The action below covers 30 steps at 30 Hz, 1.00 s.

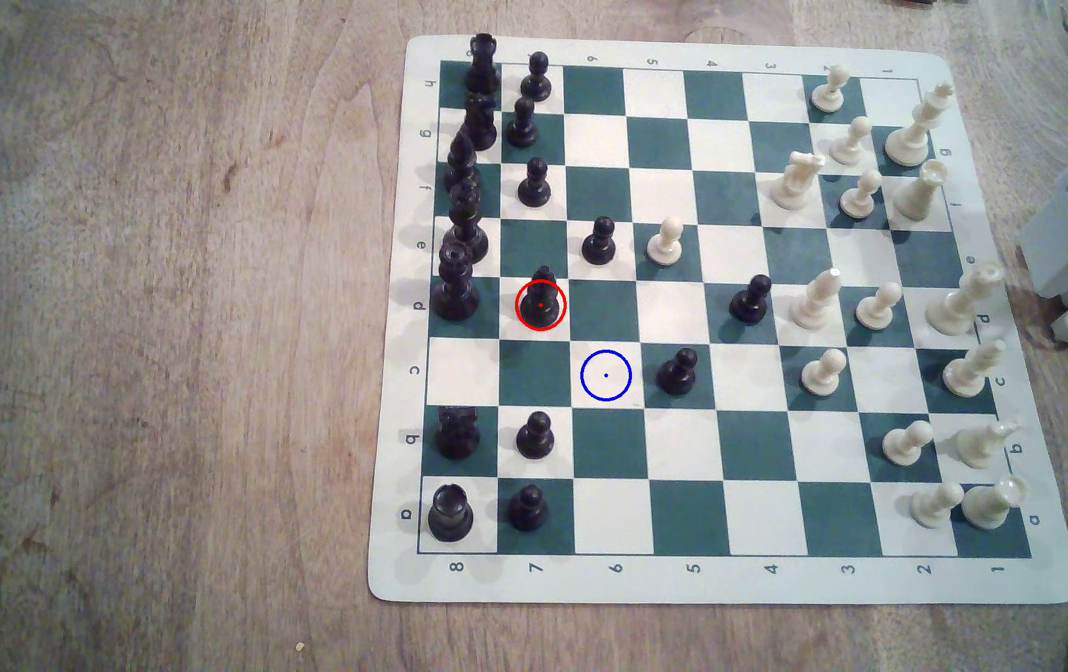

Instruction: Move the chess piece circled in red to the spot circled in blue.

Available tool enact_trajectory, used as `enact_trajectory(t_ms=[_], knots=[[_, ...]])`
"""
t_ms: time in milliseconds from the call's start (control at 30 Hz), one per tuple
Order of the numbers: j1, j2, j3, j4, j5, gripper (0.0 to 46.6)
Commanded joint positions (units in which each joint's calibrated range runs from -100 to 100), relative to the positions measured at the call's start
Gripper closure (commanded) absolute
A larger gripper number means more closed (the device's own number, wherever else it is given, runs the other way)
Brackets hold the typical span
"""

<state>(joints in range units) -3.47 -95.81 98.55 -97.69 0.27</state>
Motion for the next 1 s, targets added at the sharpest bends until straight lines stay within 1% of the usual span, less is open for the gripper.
enact_trajectory(t_ms=[0,67,200,300,367,400,433,467,600,633,833,900,967], knots=[[3.04,0.06,1.36,-1.98,0.20,46.4],[3.11,0.06,0.45,-0.18,0.20,46.4],[2.96,0.06,-4.27,12.76,0.20,46.4],[2.80,0.06,-7.44,18.57,0.15,46.4],[2.72,0.06,-10.70,26.85,0.15,46.4],[2.49,0.06,-12.79,33.64,0.15,46.4],[2.41,0.06,-13.15,34.79,0.15,46.4],[2.41,0.06,-14.60,40.77,-0.05,46.4],[1.86,0.06,-15.96,48.71,-0.05,46.4],[1.39,0.06,-16.78,53.87,-0.05,46.4],[-0.09,0.06,-18.59,67.96,-0.10,45.9],[-1.42,0.14,-19.68,75.74,-0.20,46.4],[-1.34,0.56,-18.77,81.39,-0.24,46.4]])
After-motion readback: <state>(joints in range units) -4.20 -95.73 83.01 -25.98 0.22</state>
